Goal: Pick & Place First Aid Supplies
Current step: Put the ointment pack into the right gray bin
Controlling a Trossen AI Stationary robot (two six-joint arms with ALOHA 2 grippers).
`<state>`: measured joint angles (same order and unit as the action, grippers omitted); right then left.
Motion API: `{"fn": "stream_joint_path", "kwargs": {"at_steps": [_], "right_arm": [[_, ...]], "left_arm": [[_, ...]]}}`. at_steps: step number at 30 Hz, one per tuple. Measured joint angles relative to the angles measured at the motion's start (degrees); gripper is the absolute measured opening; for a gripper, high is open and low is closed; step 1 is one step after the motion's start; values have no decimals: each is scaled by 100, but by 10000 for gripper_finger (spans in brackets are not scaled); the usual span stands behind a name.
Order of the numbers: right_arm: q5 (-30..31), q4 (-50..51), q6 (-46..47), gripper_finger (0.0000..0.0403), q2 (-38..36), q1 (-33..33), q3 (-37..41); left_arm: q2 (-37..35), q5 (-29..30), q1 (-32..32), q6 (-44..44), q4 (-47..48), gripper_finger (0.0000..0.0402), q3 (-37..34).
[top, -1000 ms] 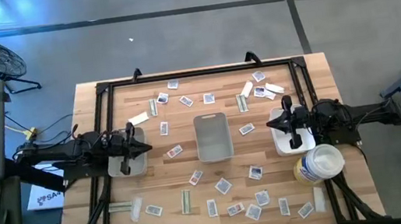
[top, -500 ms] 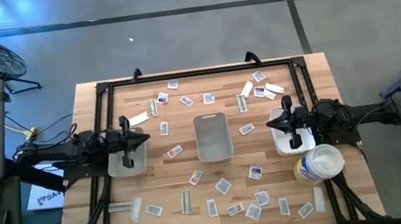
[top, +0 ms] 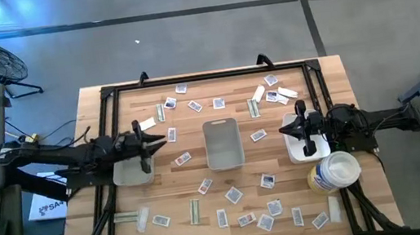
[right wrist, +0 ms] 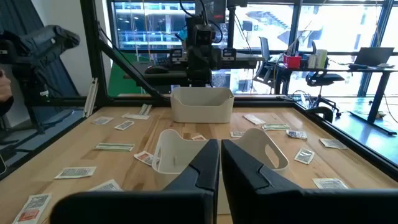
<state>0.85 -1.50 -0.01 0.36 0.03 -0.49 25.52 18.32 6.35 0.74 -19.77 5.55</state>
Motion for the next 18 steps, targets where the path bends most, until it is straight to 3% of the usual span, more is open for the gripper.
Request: {"fn": "stream_joint_path", "kwargs": {"at_steps": [5, 10, 18], "right_arm": [[1, 0, 0, 12, 0, -1, 0], [-1, 0, 0, 12, 0, -1, -1], [-1, 0, 0, 12, 0, -2, -1]], "left_arm": [[952, 280, -2, 382, -72, 107, 410], [1949, 154, -2, 558, -449, 108, 817], [3510, 918, -2, 855, -428, 108, 1249]]}}
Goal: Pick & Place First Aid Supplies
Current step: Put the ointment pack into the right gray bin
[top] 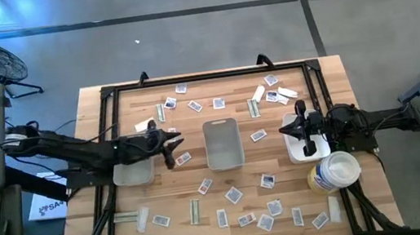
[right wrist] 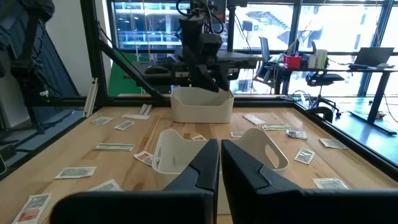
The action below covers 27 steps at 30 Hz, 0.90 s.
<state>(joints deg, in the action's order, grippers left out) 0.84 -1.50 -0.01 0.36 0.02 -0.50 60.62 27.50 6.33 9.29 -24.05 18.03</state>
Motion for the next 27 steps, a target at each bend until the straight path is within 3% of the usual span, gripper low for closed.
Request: {"fn": "stream_joint_path", "kwargs": {"at_steps": [5, 11, 14, 19, 27], "right_arm": [[1, 0, 0, 12, 0, 0, 0], [2, 0, 0, 12, 0, 1, -1], [2, 0, 0, 12, 0, -1, 1], [2, -1, 0, 12, 0, 2, 0], [2, 0, 0, 12, 0, -1, 0]], "left_arm": [[596, 5, 0, 3, 298, 126, 468], [911, 117, 7, -37, 1524, 178, 1121], [914, -251, 40, -28, 1958, 194, 1350], [914, -751, 315, -45, 2111, 197, 1439], [934, -700, 702, -45, 2128, 197, 1430]]}}
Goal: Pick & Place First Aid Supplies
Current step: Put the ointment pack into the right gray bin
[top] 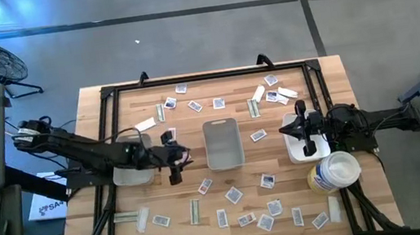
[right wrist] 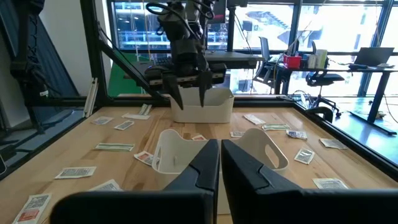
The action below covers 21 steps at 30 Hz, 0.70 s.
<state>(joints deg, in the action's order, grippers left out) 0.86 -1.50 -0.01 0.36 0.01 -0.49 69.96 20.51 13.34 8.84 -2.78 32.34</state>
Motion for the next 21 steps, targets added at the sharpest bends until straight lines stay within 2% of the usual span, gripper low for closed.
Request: {"fn": "stream_joint_path", "kwargs": {"at_steps": [16, 21], "right_arm": [[-1, -1, 0, 12, 4, 1, -1], [-2, 0, 0, 12, 4, 0, 0]], "left_arm": [[1368, 854, -18, 745, -41, 197, -7], [1554, 855, -20, 754, -72, 197, -5]]}}
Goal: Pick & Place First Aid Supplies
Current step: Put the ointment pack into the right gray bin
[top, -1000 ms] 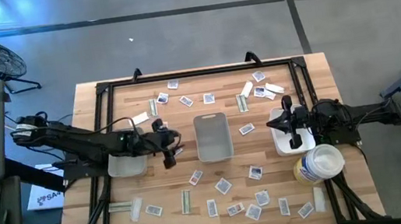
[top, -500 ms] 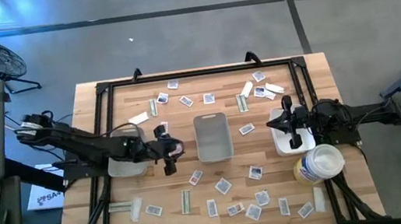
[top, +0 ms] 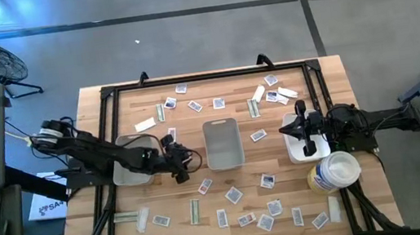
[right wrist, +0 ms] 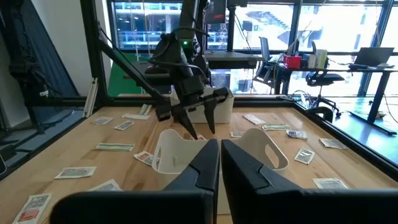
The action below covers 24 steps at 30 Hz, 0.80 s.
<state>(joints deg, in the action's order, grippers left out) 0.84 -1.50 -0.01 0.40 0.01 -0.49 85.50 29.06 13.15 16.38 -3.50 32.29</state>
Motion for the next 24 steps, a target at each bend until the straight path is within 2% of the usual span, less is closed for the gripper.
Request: {"fn": "stream_joint_path", "kwargs": {"at_steps": [24], "right_arm": [[2, 0, 0, 12, 0, 0, 0]], "left_arm": [[519, 155, 0, 365, -491, 197, 1]]}}
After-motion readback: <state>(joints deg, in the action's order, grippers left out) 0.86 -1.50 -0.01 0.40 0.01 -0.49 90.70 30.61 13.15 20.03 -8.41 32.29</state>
